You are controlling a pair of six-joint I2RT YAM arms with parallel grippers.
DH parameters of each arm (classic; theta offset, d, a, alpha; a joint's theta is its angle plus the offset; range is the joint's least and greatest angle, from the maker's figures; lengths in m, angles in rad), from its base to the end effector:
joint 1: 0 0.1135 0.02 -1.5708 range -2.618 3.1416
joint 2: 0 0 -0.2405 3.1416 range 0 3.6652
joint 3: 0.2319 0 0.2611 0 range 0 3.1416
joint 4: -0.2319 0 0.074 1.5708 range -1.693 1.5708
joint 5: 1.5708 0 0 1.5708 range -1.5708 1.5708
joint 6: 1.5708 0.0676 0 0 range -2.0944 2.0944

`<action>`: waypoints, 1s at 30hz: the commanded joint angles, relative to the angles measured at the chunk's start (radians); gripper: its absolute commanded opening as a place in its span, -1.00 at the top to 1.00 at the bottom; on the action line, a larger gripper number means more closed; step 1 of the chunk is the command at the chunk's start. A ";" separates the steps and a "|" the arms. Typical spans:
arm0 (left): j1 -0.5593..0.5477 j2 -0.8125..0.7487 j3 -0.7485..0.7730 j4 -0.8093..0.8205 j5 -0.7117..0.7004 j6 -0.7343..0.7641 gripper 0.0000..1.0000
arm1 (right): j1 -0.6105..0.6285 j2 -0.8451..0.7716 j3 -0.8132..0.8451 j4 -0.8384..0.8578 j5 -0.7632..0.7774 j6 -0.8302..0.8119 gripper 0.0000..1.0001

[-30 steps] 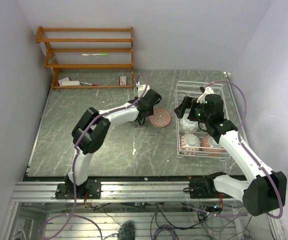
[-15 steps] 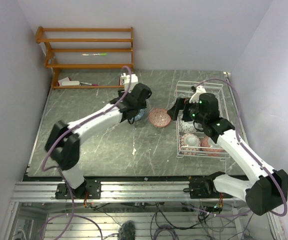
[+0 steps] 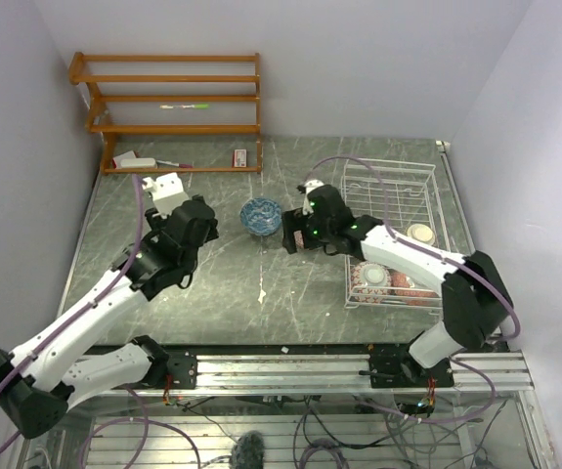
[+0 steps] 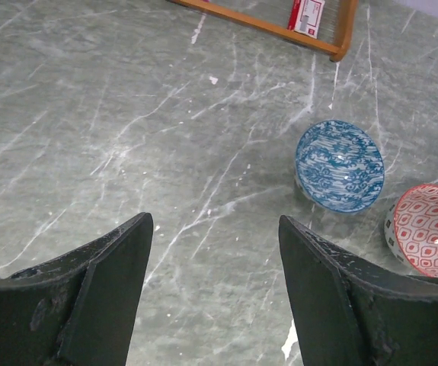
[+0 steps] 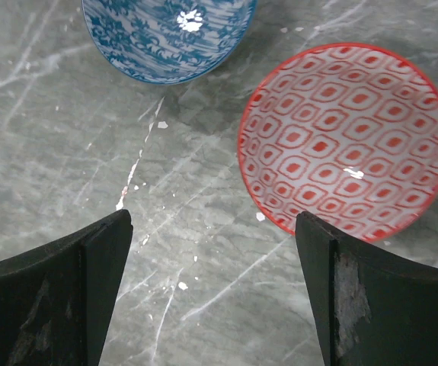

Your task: Load the bowls into the dish rack

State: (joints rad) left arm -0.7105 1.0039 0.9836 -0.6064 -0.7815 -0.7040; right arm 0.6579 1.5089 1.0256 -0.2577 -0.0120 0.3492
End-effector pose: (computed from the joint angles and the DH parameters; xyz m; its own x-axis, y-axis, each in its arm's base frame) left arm 0.2167 -0.1237 0.2997 -0.3586 -0.2976 -0.8848 -0.2645 0.9414 -0.2094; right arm 0.2863 0.2223 0.1930 -0.7135 -0.1190 -0.6905 -0.3983 0.8796 0.2600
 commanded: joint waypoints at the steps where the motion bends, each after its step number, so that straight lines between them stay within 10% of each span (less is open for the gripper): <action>1: -0.003 -0.084 -0.031 -0.081 -0.044 -0.010 -0.56 | 0.063 0.075 0.062 -0.019 0.166 -0.047 -0.74; 12: -0.003 -0.203 -0.109 -0.104 -0.002 -0.008 -0.56 | 0.069 0.231 0.117 -0.021 0.279 -0.123 -0.35; 30: -0.002 -0.205 -0.116 -0.082 0.011 0.002 -0.57 | 0.074 0.264 0.143 0.000 0.259 -0.139 1.00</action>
State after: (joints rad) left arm -0.7105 0.8032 0.8700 -0.7036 -0.7727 -0.7059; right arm 0.7303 1.7916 1.1545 -0.2600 0.2668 0.1932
